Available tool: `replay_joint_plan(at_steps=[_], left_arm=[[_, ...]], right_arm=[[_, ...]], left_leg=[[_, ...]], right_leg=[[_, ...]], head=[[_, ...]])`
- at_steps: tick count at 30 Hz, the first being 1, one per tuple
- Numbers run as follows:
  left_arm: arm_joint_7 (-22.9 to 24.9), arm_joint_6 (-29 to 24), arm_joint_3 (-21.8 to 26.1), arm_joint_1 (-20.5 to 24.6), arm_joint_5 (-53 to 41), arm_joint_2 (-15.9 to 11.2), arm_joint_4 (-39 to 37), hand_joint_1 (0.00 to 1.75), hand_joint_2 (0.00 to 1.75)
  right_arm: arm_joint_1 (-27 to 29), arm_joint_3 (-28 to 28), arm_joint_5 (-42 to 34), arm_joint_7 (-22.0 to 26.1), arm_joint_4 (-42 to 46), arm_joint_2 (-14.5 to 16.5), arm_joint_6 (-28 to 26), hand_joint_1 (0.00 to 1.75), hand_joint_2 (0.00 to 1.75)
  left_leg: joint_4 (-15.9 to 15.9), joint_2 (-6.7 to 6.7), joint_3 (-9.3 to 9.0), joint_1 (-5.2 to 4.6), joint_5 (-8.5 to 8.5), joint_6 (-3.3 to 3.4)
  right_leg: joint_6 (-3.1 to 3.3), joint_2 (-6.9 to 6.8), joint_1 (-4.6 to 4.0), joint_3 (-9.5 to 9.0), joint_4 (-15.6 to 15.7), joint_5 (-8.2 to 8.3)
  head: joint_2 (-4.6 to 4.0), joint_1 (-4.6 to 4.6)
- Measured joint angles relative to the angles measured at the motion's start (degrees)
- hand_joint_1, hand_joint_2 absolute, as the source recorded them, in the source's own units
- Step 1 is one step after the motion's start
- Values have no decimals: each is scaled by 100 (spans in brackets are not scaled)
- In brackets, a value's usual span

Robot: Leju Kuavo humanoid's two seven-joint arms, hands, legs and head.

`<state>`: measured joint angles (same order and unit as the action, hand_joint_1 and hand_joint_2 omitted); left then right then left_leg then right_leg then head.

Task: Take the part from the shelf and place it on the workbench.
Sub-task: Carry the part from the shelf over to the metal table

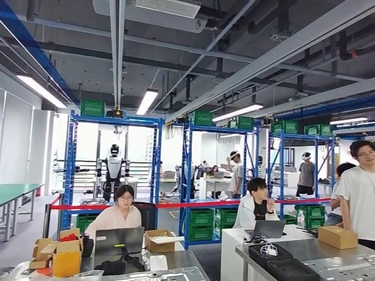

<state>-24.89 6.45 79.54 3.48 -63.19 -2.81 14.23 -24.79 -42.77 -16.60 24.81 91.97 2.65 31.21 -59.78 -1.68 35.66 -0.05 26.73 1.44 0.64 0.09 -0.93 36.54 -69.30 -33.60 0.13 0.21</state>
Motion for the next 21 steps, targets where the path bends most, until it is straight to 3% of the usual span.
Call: replay_joint_plan(at_steps=[2, 4, 6, 8, 11, 12, 13, 14, 16, 17, 18, 21], left_arm=[[-6, 10, 1, 7, 0, 29, -5, 0, 175], [-12, 16, 2, 10, 1, 57, -10, 0, 175], [-19, 22, 5, -2, 1, 55, -11, 0, 175], [-32, 31, 7, -8, 1, 53, -11, 0, 175], [-55, 34, 7, 12, 1, 38, -11, 0, 175], [-58, 35, 7, 11, 0, 33, -11, 0, 175], [-59, 41, 7, 4, 0, 31, -11, 0, 175], [-61, 48, 7, -3, -1, 30, -11, 0, 175], [-67, 65, 7, -6, 0, 34, -12, 0, 175], [-73, 73, 7, 1, 0, 37, -13, 0, 175], [-78, 78, 7, 8, 0, 40, -14, 0, 175], [-90, 88, 9, 9, -1, 38, -15, 0, 175]], right_arm=[[-21, 2, -9, -3, -2, 7, 0, 175, 175], [-42, 4, -17, -7, -3, 11, -1, 175, 175], [-49, 4, -22, -11, -5, 20, -2, 175, 175], [-54, 5, -28, -13, -9, 42, -2, 175, 175], [-49, 5, -34, -17, -22, 62, -2, 175, 175], [-37, 4, -34, -20, -28, 63, -2, 175, 175], [-26, 3, -34, -26, -35, 63, -2, 175, 175], [-20, 2, -34, -30, -41, 63, -2, 175, 175], [-20, 2, -34, -35, -47, 67, -2, 175, 175], [-25, 3, -36, -37, -48, 72, -2, 175, 175], [-29, 3, -38, -41, -47, 80, -2, 175, 175], [-31, 4, -40, -52, -46, 94, -2, 175, 175]], left_leg=[[6, -41, -11, 3, -2, 3], [19, -60, 15, 31, -22, -19], [30, -61, 31, 40, -35, -55], [-103, -25, 79, 20, 85, -99], [-1005, 43, 466, 53, 584, -202], [-1293, 59, 591, 84, 682, -239], [-1407, 76, 635, 119, 678, -281], [-1298, 95, 572, 157, 567, -328], [-609, 142, 201, 225, 237, -442], [-290, 148, 36, 237, 135, -446], [-87, 149, -70, 234, 98, -414], [-25, 127, -98, 176, 134, -208]], right_leg=[[146, 70, -102, -319, 755, 374], [229, 107, -159, -437, 1084, 477], [233, 87, -149, -464, 1194, 517], [217, 51, -105, -531, 1339, 586], [197, -24, -72, -567, 1410, 622], [186, -45, -62, -567, 1407, 615], [169, -62, -47, -567, 1398, 604], [140, -72, -24, -567, 1377, 586], [48, -85, 36, -560, 1289, 516], [-7, -88, 51, -544, 1220, 471], [-52, -89, 60, -528, 1168, 435], [-124, -84, 79, -510, 1128, 396]], head=[[1, 0], [3, -3], [5, -5], [3, -7], [0, -5], [0, -4], [0, -4], [0, -4], [0, -4], [0, -5], [0, -6], [0, -9]])
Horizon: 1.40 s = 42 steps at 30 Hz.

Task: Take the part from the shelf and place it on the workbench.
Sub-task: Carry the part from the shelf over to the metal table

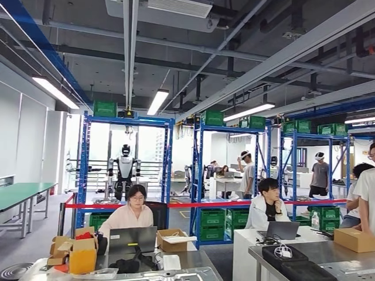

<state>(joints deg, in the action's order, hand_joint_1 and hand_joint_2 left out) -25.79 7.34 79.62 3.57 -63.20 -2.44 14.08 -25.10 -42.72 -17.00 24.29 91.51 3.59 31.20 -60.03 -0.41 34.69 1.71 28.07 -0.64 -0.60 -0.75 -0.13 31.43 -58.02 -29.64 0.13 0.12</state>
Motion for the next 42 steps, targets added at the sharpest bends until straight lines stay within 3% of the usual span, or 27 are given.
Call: replay_joint_plan(at_steps=[2, 3, 5, 6, 7, 8, 9, 11, 12, 15, 18, 21, 22, 23, 24, 26, 27, 29, 30, 33, 34, 37, 38, 39, 42], left_arm=[[-6, 4, 0, -5, -1, -1, 0, 0, 175], [-10, 5, 0, -5, -1, -2, 0, 0, 175], [-19, 5, 1, -3, -1, -3, 0, 0, 175], [-23, 6, 1, -5, -1, -3, 0, 0, 175], [-26, 8, 2, -6, -1, -2, 0, 0, 175], [-29, 12, 2, -6, -2, -2, 0, 0, 175], [-32, 18, 2, -4, -4, -1, 0, 0, 175], [-36, 27, 2, 3, -8, 17, -2, 0, 175], [-37, 30, 2, 10, -9, 28, -3, 0, 175], [-37, 38, 2, 18, -20, 45, -4, 0, 175], [-39, 47, 1, 15, -40, 46, -4, 0, 175], [-42, 45, 2, 16, -41, 27, -4, 0, 175], [-42, 45, 2, 6, -42, 20, -4, 0, 175], [-42, 44, 2, -6, -42, 17, -4, 0, 175], [-43, 44, 2, -13, -43, 16, -4, 0, 175], [-49, 45, 2, -9, -43, 25, -7, 0, 175], [-54, 45, 2, 2, -43, 31, -9, 0, 175], [-62, 43, 2, 11, -44, 44, -13, 0, 175], [-66, 41, 2, 10, -45, 40, -12, 0, 175], [-72, 38, 3, -7, -46, 40, -11, 0, 175], [-75, 38, 3, -7, -46, 39, -11, 0, 175], [-79, 40, 4, -2, -45, 38, -11, 0, 175], [-79, 42, 4, -5, -45, 38, -11, 0, 175], [-79, 44, 4, -7, -46, 38, -11, 0, 175], [-79, 48, 4, -6, -47, 49, -12, 0, 175]], right_arm=[[-2, 2, -1, -2, 0, -1, -1, 175, 175], [-6, 4, -2, -3, 1, -1, -1, 175, 175], [-3, 6, -2, -4, -1, -1, 0, 175, 175], [6, 6, -2, -5, -3, -2, 0, 175, 175], [15, 6, -2, -6, -4, -2, 0, 175, 175], [20, 6, -3, -7, -5, -3, 0, 175, 175], [19, 6, -3, -8, -5, -3, -1, 175, 175], [6, 8, -5, -8, -4, -2, 0, 175, 175], [-2, 9, -6, -9, -3, -2, 0, 175, 175], [-18, 13, -9, -14, 1, 2, -2, 175, 175], [-28, 19, -14, -15, 13, 18, -3, 175, 175], [-21, 17, -14, -15, 12, 28, -3, 175, 175], [-8, 16, -14, -16, 9, 28, -3, 175, 175], [4, 15, -14, -16, 7, 28, -3, 175, 175], [10, 15, -15, -16, 4, 28, -3, 175, 175], [9, 15, -14, -16, 2, 28, -3, 175, 175], [8, 16, -15, -17, 3, 30, -3, 175, 175], [10, 19, -16, -20, 5, 31, -4, 175, 175], [10, 20, -19, -22, 9, 33, -5, 175, 175], [4, 26, -23, -21, 23, 32, -5, 175, 175], [1, 29, -25, -21, 28, 32, -5, 175, 175], [13, 34, -27, -21, 32, 25, -5, 175, 175], [20, 34, -28, -21, 31, 23, -4, 175, 175], [24, 34, -29, -21, 31, 22, -4, 175, 175], [10, 37, -32, -20, 33, 22, -4, 175, 175]], left_leg=[[7, -2, -13, -13, 7, 82], [12, -3, -22, -16, 13, 115], [12, -8, -37, -46, 36, 161], [12, -12, -50, -69, 50, 182], [12, -19, -68, -94, 66, 202], [11, -30, -96, -116, 87, 219], [12, -42, -138, -132, 112, 231], [24, -67, -217, -138, 168, 235], [32, -76, -239, -127, 187, 225], [80, -86, -253, -99, 208, 168], [-74, -55, -202, -110, 333, 110], [-1061, -39, 360, -71, 692, 21], [-1328, -36, 544, -50, 725, -13], [-1396, -29, 639, -25, 637, -50], [-1236, -19, 620, 2, 440, -90], [-585, 18, 393, 53, -9, -193], [-329, 32, 289, 65, -99, -194], [-180, 36, 228, 52, -41, -107], [-158, 29, 223, 46, -7, -32], [-158, 7, 164, 28, 47, 77], [-154, 2, 133, 22, 69, 109], [-152, -6, 51, -37, 153, 172], [-152, -11, 10, -63, 187, 185], [-152, -17, -42, -87, 226, 195], [-120, -38, -234, -109, 345, 199]], right_leg=[[-33, 7, 21, 61, -160, -114], [-47, 12, 25, 177, -408, -247], [-40, 15, 24, 584, -1185, -558], [-25, 17, 21, 792, -1536, -650], [1, 21, 12, 930, -1722, -641], [38, 30, -6, 968, -1690, -518], [87, 46, -40, 893, -1426, -290], [222, 93, -138, 608, -668, 178], [276, 109, -183, 494, -386, 304], [365, 112, -233, 376, -121, 287], [338, 78, -164, 181, 153, 285], [293, 54, -120, 45, 217, 221], [278, 51, -107, 7, 212, 185], [256, 52, -89, -38, 203, 141], [224, 53, -64, -86, 185, 90], [128, 56, -22, -169, 104, -51], [78, 59, -18, -176, 43, -118], [5, 63, -30, -158, -31, -202], [-11, 64, -26, -154, -43, -225], [-55, 65, 4, -82, -251, -339], [-64, 65, 10, 62, -524, -444], [-37, 70, 1, 783, -1642, -786], [-7, 73, -14, 944, -1799, -761], [32, 78, -41, 993, -1731, -619], [213, 86, -193, 709, -734, 108]], head=[[0, -1], [0, -1], [0, -1], [0, -1], [0, -1], [0, -1], [0, -1], [0, -2], [4, -4], [10, -14], [7, -14], [5, -13], [5, -13], [4, -13], [3, -13], [1, -12], [1, -18], [1, -25], [1, -29], [1, -27], [1, -27], [0, -27], [0, -27], [0, -27], [0, -27]])
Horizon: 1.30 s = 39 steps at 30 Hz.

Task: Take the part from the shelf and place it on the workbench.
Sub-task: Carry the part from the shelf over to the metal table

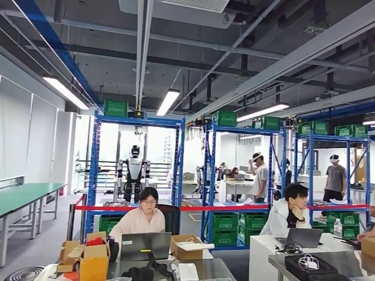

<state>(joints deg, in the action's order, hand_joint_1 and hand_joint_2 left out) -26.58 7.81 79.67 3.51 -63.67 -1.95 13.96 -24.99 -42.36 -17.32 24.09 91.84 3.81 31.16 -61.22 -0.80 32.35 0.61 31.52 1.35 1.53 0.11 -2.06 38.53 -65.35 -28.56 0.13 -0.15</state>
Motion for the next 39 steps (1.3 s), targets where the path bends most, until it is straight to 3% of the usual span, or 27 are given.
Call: replay_joint_plan(at_steps=[1, 3, 6, 8, 10, 11, 12, 13, 15, 16, 19, 22, 23, 26, 27, 28, 30, 32, 34, 37, 39], left_arm=[[0, 1, 0, 8, 0, 8, -1, 0, 175], [2, 0, 0, 17, -1, 20, -1, 0, 175], [5, -2, -1, 4, -8, 22, -1, 0, 175], [3, -7, -1, 18, -11, 15, -1, 0, 175], [3, -17, 0, 17, -11, -4, -1, 0, 175], [4, -22, 0, 2, -12, -13, -1, 0, 175], [5, -27, 0, -15, -13, -17, -1, 0, 175], [7, -28, 0, -27, -15, -21, -1, 0, 175], [8, -28, 0, -35, -23, -26, -1, 0, 175], [8, -27, 0, -29, -29, -28, -1, 0, 175], [10, -26, 0, -32, -45, -33, -1, 0, 175], [0, -22, 0, -48, -54, -35, 0, 0, 175], [-3, -20, 0, -44, -56, -37, 1, 0, 175], [-11, -16, 0, -35, -59, -45, 1, 0, 175], [-14, -17, 0, -38, -59, -48, 1, 0, 175], [-17, -17, 0, -42, -59, -49, 1, 0, 175], [-23, -17, 0, -42, -59, -50, 1, 0, 175], [-27, -18, 0, -22, -59, -50, 0, 0, 175], [-27, -19, 0, -17, -60, -50, 0, 0, 175], [-26, -16, -1, -29, -66, -47, 0, 0, 175], [-26, -16, -2, -9, -71, -51, -1, 0, 175]], right_arm=[[-11, 2, -1, -1, 2, 1, 1, 175, 175], [-25, 5, -5, -1, 7, 6, 3, 175, 175], [-16, 7, -11, -2, 22, 23, 2, 175, 175], [-19, 8, -15, -1, 30, 33, -1, 175, 175], [0, 5, -16, -1, 30, 37, -1, 175, 175], [23, 5, -16, -1, 28, 37, -1, 175, 175], [43, 4, -16, -1, 27, 37, -1, 175, 175], [57, 4, -17, -1, 26, 37, -1, 175, 175], [63, 4, -19, -1, 22, 35, -1, 175, 175], [58, 5, -20, 1, 18, 34, -1, 175, 175], [67, 7, -25, 5, 10, 33, -1, 175, 175], [71, 13, -31, 11, 12, 33, 1, 175, 175], [68, 14, -33, 13, 13, 33, 2, 175, 175], [92, 15, -37, 15, 11, 26, 5, 175, 175], [104, 15, -37, 15, 10, 25, 5, 175, 175], [112, 16, -38, 16, 10, 24, 5, 175, 175], [114, 19, -40, 20, 13, 23, 5, 175, 175], [110, 25, -40, 27, 15, 23, 7, 175, 175], [109, 33, -42, 34, 24, 25, 7, 175, 175], [113, 52, -43, 43, 44, 33, 4, 175, 175], [109, 61, -43, 49, 50, 38, 3, 175, 175]], left_leg=[[25, -6, -38, 9, 24, -10], [79, -3, -86, 36, 14, -58], [-10, 27, -166, 36, 6, -127], [-419, 35, 24, 31, 232, -139], [-1047, 35, 431, 48, 484, -188], [-1239, 36, 599, 60, 506, -222], [-1247, 37, 684, 73, 406, -258], [-1053, 38, 676, 91, 185, -297], [-402, 44, 507, 121, -326, -364], [-122, 51, 433, 113, -437, -352], [107, 59, 411, 70, -380, -169], [102, 43, 334, 81, -323, -62], [105, 39, 291, 82, -295, -44], [105, 37, 161, 66, -178, -18], [105, 34, 103, 56, -131, -18], [106, 30, 31, 46, -80, -20], [118, 23, -139, 37, 31, -28], [171, 16, -241, 57, 94, -55], [234, 21, -290, 85, 78, -119], [143, 42, -347, 101, 109, -179], [-355, 46, -89, 97, 313, -194]], right_leg=[[75, 6, -43, -99, 279, 110], [163, 16, -86, -198, 523, 117], [178, 8, -57, -455, 805, 153], [161, -11, -10, -610, 907, 137], [154, -14, 12, -681, 918, 78], [144, -9, 22, -720, 917, 40], [128, -3, 36, -771, 916, -4], [104, 2, 55, -834, 910, -55], [34, 2, 87, -956, 888, -172], [-5, 2, 93, -978, 861, -220], [-102, 6, 89, -953, 797, -329], [-182, 4, 109, -873, 528, -480], [-210, 2, 121, -719, 227, -584], [-237, 2, 143, 0, -863, -907], [-223, 3, 142, 146, -972, -865], [-197, 5, 135, 186, -863, -702], [-119, 9, 92, 29, -189, -143], [-30, 10, 25, -129, 388, 182], [34, 1, -21, -184, 606, 186], [94, -2, -3, -412, 819, 181], [120, -8, 17, -548, 886, 146]], head=[[2, -2], [3, -3], [6, -3], [6, -5], [4, -5], [3, -5], [3, -5], [2, -5], [1, -5], [1, -7], [1, -8], [1, -9], [1, -9], [0, -10], [0, -10], [0, -10], [0, -9], [2, -11], [3, -12], [3, -11], [2, -11]])
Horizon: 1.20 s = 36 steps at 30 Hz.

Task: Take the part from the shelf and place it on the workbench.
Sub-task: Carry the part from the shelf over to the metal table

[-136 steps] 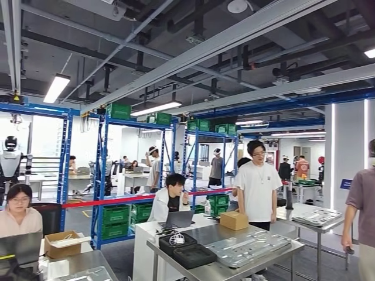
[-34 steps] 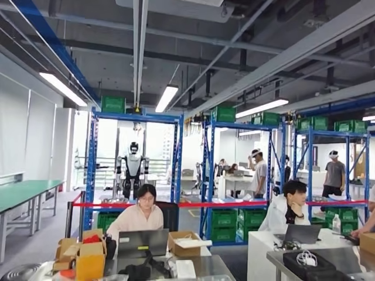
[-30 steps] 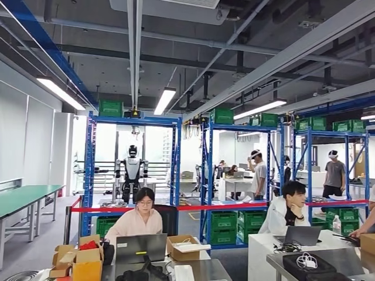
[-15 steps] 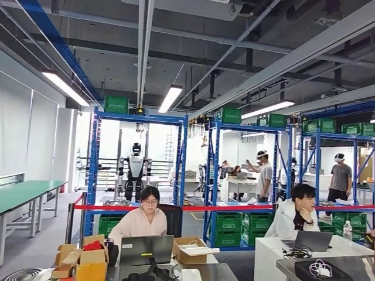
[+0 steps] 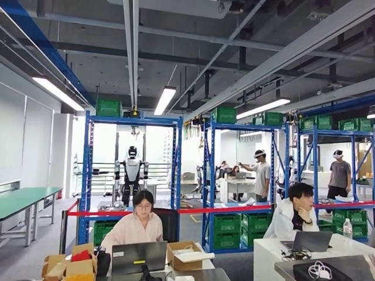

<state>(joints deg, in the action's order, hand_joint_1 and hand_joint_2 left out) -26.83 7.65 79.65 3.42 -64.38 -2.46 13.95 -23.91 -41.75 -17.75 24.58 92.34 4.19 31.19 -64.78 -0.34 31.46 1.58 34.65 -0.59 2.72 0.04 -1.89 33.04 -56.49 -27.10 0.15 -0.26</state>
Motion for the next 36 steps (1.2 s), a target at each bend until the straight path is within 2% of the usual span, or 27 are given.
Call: replay_joint_plan(at_steps=[2, 3, 4, 5, 6, 7, 8, 9, 12, 14, 15, 17, 18, 19, 20, 21, 22, 24, 27, 29, 30, 32, 33, 34, 35, 36], left_arm=[[-1, -2, 1, -1, -2, -19, 1, 0, 175], [-1, -2, 1, -15, -1, -27, 1, 0, 175], [-1, -2, 2, -28, -1, -31, 1, 0, 175], [-1, -2, 2, -37, -1, -34, 2, 0, 175], [-1, -2, 2, -41, -1, -38, 2, 0, 175], [-1, -2, 2, -38, -1, -42, 2, 0, 175], [-1, -2, 1, -33, -1, -45, 2, 0, 175], [-1, -2, 1, -35, -1, -46, 2, 0, 175], [-2, -2, 2, -50, -2, -50, 2, 0, 175], [-8, -2, 2, -46, -1, -56, 2, 0, 175], [-11, -2, 2, -41, -1, -58, 2, 0, 175], [-16, -3, 2, -36, -1, -62, 2, 0, 175], [-17, -4, 2, -38, -1, -62, 2, 0, 175], [-17, -5, 2, -42, -1, -62, 2, 0, 175], [-18, -7, 2, -46, -1, -62, 2, 0, 175], [-19, -8, 2, -48, -1, -62, 3, 0, 175], [-20, -9, 2, -47, -1, -62, 5, 0, 175], [-26, -8, 2, -29, -2, -62, 8, 0, 175], [-34, 0, 2, -18, -14, -56, 8, 0, 175], [-38, 12, 2, -13, -33, -49, 8, 0, 175], [-40, 16, 2, -3, -41, -49, 8, 0, 175], [-49, 18, 2, 1, -45, -55, 8, 0, 175], [-57, 18, 2, -8, -45, -58, 8, 0, 175], [-65, 18, 2, -19, -48, -61, 8, 0, 175], [-74, 19, 2, -26, -51, -61, 8, 0, 175], [-83, 19, 2, -28, -55, -62, 8, 0, 175]], right_arm=[[17, 1, 0, 3, 0, 2, 0, 175, 175], [33, 1, 0, 3, -1, 1, 0, 175, 175], [44, 1, 0, 3, -1, 1, 0, 175, 175], [50, 2, 0, 4, -1, 1, 0, 175, 175], [51, 3, 0, 4, 0, 1, 0, 175, 175], [50, 5, 1, 5, -1, -1, 0, 175, 175], [49, 7, 1, 6, -3, -2, 1, 175, 175], [49, 7, 1, 6, -3, -3, 2, 175, 175], [53, 16, 1, 10, 1, -3, 2, 175, 175], [40, 34, -1, 14, 8, -3, 2, 175, 175], [36, 40, -1, 14, 11, -4, 2, 175, 175], [49, 45, 0, 14, 13, -10, 2, 175, 175], [67, 44, 0, 14, 13, -15, 2, 175, 175], [80, 45, 0, 14, 12, -20, 2, 175, 175], [86, 45, 0, 14, 11, -25, 2, 175, 175], [86, 46, 0, 14, 11, -28, 2, 175, 175], [83, 49, -1, 14, 10, -32, 2, 175, 175], [74, 54, -2, 14, 10, -38, 5, 175, 175], [71, 57, -4, 14, 27, -38, 14, 175, 175], [49, 58, -6, 16, 43, -28, 25, 175, 175], [37, 58, -7, 17, 48, -22, 34, 175, 175], [25, 56, -7, 16, 47, -16, 49, 175, 175], [29, 56, -7, 14, 45, -15, 54, 175, 175], [32, 55, -7, 11, 43, -15, 56, 175, 175], [33, 55, -6, 9, 41, -15, 57, 175, 175], [33, 55, -5, 8, 40, -15, 61, 175, 175]], left_leg=[[-661, 0, 464, -3, 228, -34], [-829, 1, 638, -3, 238, -49], [-793, 2, 716, -1, 126, -62], [-569, 3, 702, 1, -100, -67], [-219, 5, 623, 2, -394, -62], [96, 8, 547, -9, -600, -52], [329, 10, 491, -25, -727, -26], [457, 12, 470, -43, -772, 8], [531, 8, 422, -56, -735, 115], [561, 4, 339, -33, -699, 168], [572, 3, 302, -30, -672, 186], [575, 3, 241, -31, -606, 199], [574, 2, 202, -32, -566, 196], [574, 1, 153, -32, -521, 189], [574, -3, 88, -32, -470, 178], [576, -7, 13, -32, -414, 163], [584, -10, -56, -27, -364, 143], [607, -18, -130, -10, -292, 88], [572, -11, -200, 26, -266, -5], [344, -1, -159, 35, -185, -15], [92, 1, -23, 34, -86, -16], [-573, 2, 429, 21, 150, -37], [-816, 3, 643, 19, 211, -54], [-898, 3, 785, 20, 179, -69], [-793, 4, 833, 23, 32, -80], [-519, 5, 796, 27, -220, -88]], right_leg=[[17, 5, 0, -76, 3, -68], [19, 13, 1, -122, 3, -109], [15, 22, 2, -182, 2, -156], [5, 27, 4, -254, 0, -209], [-11, 28, 6, -325, -2, -267], [-34, 24, 3, -389, -9, -322], [-62, 22, 1, -421, -17, -369], [-95, 20, -1, -435, -24, -407], [-194, 24, 2, -452, -76, -469], [-263, 23, 26, -323, -378, -580], [-296, 22, 52, -146, -693, -690], [-354, 21, 113, 342, -1419, -933], [-375, 21, 139, 541, -1641, -977], [-395, 20, 160, 651, -1672, -916], [-409, 20, 178, 665, -1503, -734], [-412, 20, 191, 593, -1164, -446], [-408, 20, 193, 506, -830, -196], [-346, 18, 154, 389, -361, 48], [-214, 29, 103, 274, -210, 17], [-133, 28, 110, 109, -128, -35], [-104, 24, 116, 43, -100, -59], [-67, 25, 109, -36, -94, -132], [-65, 33, 107, -79, -95, -175], [-69, 43, 109, -136, -96, -227], [-83, 52, 113, -209, -97, -285], [-102, 56, 119, -298, -101, -353]], head=[[-1, 0], [-2, 0], [-2, 0], [-2, 0], [-2, 0], [-2, -1], [-2, -1], [-1, 1], [-1, 2], [-2, 1], [-2, 1], [-2, 0], [-2, 0], [-2, 0], [-2, 0], [-2, 0], [-2, 1], [2, -3], [7, -1], [6, 3], [5, 4], [4, 4], [3, 4], [3, 4], [2, 4], [2, 4]])
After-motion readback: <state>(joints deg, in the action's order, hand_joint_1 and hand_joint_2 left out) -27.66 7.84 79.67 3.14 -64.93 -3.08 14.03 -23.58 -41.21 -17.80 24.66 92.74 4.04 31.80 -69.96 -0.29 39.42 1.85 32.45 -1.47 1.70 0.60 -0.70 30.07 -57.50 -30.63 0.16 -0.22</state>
